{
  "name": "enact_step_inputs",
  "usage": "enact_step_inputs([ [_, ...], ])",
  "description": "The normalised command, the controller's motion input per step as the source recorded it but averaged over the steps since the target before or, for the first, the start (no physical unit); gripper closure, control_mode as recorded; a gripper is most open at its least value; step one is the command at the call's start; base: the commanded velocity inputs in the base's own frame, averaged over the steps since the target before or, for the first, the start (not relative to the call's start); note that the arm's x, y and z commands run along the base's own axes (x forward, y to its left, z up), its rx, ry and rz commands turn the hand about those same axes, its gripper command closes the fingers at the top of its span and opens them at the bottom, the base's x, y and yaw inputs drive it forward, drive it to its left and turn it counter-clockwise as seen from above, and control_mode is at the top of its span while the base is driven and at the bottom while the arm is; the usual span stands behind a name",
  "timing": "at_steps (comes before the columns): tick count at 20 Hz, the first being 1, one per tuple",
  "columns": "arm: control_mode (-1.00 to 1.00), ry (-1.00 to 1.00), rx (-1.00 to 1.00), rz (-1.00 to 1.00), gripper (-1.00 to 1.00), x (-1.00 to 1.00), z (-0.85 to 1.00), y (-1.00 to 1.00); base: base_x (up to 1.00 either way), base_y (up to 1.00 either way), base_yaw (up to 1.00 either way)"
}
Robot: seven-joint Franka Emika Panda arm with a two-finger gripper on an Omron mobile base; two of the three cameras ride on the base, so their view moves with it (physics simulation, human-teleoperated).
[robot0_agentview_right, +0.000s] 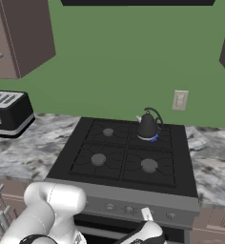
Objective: Lower the heat of the kettle.
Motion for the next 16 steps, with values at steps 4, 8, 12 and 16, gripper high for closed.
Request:
enact_step_inputs([
  [4,-1.00,0.00,0.00,0.00,-1.00,0.18,-0.15,-0.01,0.00,0.00,0.00],
  [8,-1.00,-0.01,-0.01,0.00,-1.00,0.19,-0.10,0.00,0.00,0.00,0.00],
  [12,-1.00,0.00,0.00,0.00,-1.00,0.20,-0.01,0.00,0.00,0.00,0.00],
  [16,-1.00,0.00,-0.01,0.00,-1.00,0.23,0.00,-0.01,0.00,0.00,0.00],
])
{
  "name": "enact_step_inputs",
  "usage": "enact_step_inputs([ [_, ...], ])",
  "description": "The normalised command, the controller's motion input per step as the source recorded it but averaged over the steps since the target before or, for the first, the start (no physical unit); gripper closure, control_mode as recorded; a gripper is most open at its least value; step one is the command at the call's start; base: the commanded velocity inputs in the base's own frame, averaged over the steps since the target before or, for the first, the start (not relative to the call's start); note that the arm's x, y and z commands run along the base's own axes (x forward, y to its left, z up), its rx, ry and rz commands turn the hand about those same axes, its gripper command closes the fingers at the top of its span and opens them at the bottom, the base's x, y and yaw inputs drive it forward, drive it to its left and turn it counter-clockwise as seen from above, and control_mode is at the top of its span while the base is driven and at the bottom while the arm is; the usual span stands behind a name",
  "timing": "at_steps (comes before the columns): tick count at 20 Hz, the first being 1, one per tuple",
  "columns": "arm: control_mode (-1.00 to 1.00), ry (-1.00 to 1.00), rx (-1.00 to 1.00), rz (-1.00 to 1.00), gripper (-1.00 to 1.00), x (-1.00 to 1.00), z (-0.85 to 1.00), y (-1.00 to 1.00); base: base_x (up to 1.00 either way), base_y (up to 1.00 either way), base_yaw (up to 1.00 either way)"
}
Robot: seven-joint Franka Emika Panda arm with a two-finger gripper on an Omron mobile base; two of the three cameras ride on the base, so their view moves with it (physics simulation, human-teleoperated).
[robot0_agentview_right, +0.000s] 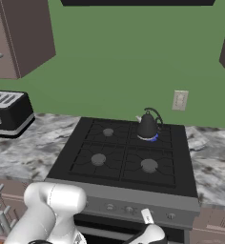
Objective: Lower the heat of the kettle.
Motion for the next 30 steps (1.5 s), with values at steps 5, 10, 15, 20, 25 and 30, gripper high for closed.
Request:
enact_step_inputs([
  [5,-1.00,0.00,-0.02,0.00,-1.00,0.24,-0.02,0.00,0.00,0.00,0.00],
  [10,-1.00,0.00,-0.01,0.00,-1.00,0.24,-0.04,0.00,0.00,0.00,0.00],
  [15,-1.00,0.00,-0.01,0.00,-1.00,0.26,-0.11,-0.01,0.00,0.00,0.00],
  [20,-1.00,0.00,0.00,0.00,-1.00,0.28,-0.15,0.00,0.00,0.00,0.00],
  [25,-1.00,0.00,0.00,0.00,-1.00,0.25,-0.19,0.00,0.00,0.00,0.00],
  [30,-1.00,0.00,0.00,0.00,-1.00,0.08,-0.30,-0.01,0.00,0.00,0.00],
])
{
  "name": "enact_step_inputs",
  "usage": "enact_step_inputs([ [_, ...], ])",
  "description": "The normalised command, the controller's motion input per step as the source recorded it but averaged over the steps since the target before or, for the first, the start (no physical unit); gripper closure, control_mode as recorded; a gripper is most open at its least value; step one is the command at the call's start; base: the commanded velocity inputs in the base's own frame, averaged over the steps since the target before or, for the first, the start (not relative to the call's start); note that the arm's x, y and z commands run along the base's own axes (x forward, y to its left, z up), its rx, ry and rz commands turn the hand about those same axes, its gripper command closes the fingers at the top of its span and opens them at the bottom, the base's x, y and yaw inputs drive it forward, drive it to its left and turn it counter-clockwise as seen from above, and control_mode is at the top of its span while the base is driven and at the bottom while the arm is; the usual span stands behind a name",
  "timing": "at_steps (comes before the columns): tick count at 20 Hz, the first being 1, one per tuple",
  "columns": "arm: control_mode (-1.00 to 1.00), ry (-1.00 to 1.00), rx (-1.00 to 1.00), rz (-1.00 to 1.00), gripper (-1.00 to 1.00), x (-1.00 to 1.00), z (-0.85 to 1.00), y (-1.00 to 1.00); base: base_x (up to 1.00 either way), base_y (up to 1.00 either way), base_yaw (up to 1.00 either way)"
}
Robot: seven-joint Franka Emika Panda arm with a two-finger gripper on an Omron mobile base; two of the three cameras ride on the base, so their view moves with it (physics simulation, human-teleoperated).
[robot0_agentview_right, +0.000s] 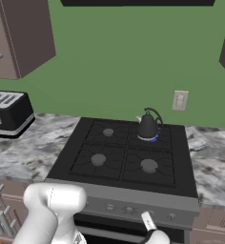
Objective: Lower the heat of the kettle.
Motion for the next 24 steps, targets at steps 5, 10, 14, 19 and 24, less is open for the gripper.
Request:
enact_step_inputs([
  [5,-1.00,0.01,0.00,0.00,-1.00,0.09,-0.29,-0.01,0.00,0.00,0.00],
  [10,-1.00,0.00,0.00,0.00,-1.00,0.15,-0.24,0.00,0.00,0.00,0.00],
  [14,-1.00,0.00,0.00,-0.01,-1.00,0.26,-0.01,0.00,0.00,0.00,0.00],
  [19,-1.00,0.00,0.00,-0.03,-1.00,0.31,-0.01,-0.04,0.00,0.00,0.00],
  [24,-1.00,0.00,0.00,-0.03,-1.00,0.22,0.00,-0.13,0.00,0.00,0.00],
])
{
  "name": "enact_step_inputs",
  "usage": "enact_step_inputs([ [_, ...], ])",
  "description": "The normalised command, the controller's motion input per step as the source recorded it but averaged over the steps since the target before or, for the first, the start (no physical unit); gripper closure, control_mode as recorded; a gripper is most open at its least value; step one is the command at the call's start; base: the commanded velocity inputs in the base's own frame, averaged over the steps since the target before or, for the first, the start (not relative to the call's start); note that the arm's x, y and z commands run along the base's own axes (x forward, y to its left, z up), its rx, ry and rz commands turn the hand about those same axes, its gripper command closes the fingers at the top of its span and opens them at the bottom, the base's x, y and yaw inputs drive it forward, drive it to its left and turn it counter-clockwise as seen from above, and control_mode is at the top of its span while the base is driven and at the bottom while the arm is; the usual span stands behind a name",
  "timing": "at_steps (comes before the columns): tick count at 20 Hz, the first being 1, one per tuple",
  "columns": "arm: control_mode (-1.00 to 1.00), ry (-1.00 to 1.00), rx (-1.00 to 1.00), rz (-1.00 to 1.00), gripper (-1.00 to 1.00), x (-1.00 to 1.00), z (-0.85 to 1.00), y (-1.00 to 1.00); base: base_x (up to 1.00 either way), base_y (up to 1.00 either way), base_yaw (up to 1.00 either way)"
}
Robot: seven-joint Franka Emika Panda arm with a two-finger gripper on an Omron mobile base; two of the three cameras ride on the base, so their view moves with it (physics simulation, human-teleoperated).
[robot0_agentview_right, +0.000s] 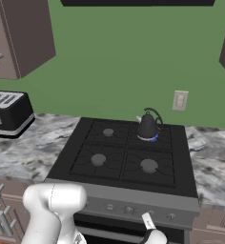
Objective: Lower the heat of the kettle.
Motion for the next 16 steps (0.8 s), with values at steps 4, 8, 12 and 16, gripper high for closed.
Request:
enact_step_inputs([
  [4,-1.00,0.00,0.00,-0.06,-1.00,0.05,0.00,-0.21,0.00,0.00,0.00],
  [8,-1.00,-0.02,0.00,-0.06,-1.00,0.01,0.00,-0.20,0.00,0.00,0.00],
  [12,-1.00,0.00,0.00,-0.06,-1.00,0.02,0.00,-0.29,0.00,0.00,0.00],
  [16,-1.00,-0.04,0.02,-0.04,-1.00,0.00,0.00,-0.38,0.00,0.00,0.00],
])
